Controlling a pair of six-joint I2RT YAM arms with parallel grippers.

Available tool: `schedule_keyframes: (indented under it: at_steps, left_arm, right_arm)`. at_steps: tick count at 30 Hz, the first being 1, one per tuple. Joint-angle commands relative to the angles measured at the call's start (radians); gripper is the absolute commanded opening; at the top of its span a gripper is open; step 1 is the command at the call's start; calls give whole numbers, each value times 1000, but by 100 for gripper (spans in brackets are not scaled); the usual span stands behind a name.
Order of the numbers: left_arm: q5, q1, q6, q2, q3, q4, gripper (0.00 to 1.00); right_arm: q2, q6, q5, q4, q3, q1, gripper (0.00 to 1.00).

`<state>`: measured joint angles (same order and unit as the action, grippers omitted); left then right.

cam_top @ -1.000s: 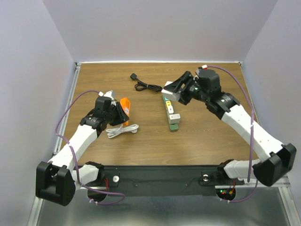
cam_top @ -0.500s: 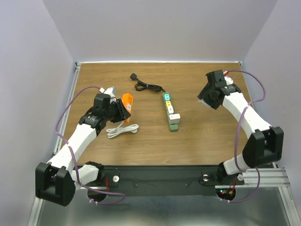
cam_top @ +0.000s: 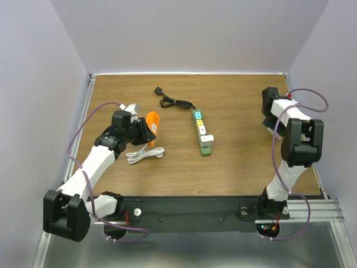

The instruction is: Pull the plug off the socket

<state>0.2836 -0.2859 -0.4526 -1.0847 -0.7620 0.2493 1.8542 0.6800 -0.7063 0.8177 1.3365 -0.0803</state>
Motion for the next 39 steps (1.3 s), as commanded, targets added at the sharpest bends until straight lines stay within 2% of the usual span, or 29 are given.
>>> schedule_keyframes:
  at_steps: [1, 5, 9, 12, 14, 17, 18, 20, 21, 24, 27, 28, 29, 34, 39]
  left_arm:
    - [40, 8, 28, -38, -37, -58, 0]
    - [45, 10, 28, -52, -36, -62, 0]
    - [42, 13, 28, -52, -25, -70, 0]
    - [45, 14, 26, -52, -11, -73, 0]
    - [58, 14, 25, -53, 0, -77, 0]
    - [54, 14, 15, -50, 13, -84, 0]
    - [49, 14, 12, -50, 16, -84, 0]
    - [42, 16, 9, -47, 21, -85, 0]
    - [37, 17, 11, -49, 21, -84, 0]
    - [6, 24, 2, -55, 18, -65, 0]
    - [-67, 42, -3, -66, 0, -32, 0]
    - [-92, 53, -4, -69, -6, -27, 0]
    - [-96, 85, 0, -73, -19, -25, 0]
    - [-107, 209, 25, -142, -109, -18, 0]
    - [-129, 355, 48, -224, -230, -12, 0]
  right_arm:
    - [35, -22, -90, -5, 82, -7, 22]
    - [77, -26, -85, -5, 95, -19, 30]
    - [89, -37, -68, -5, 104, -19, 56]
    - [91, -49, -55, -5, 115, -19, 66]
    - [88, -69, -35, -5, 131, -19, 68]
    - [67, -103, 11, -5, 157, -19, 82]
    - [62, -112, 21, -3, 167, -19, 90]
    - [43, -135, 42, 4, 190, -19, 94]
    - [34, -138, 47, 15, 196, -19, 99]
    - [-1, -143, 62, 37, 208, -19, 100]
    - [-73, -161, 146, 41, 211, -19, 100]
    - [-99, -171, 221, 41, 208, -18, 100]
    - [-148, -193, 322, 37, 205, -18, 100]
    - [-271, -266, 560, 6, 130, 48, 100]
    - [-299, -333, 717, 6, 96, 183, 100]
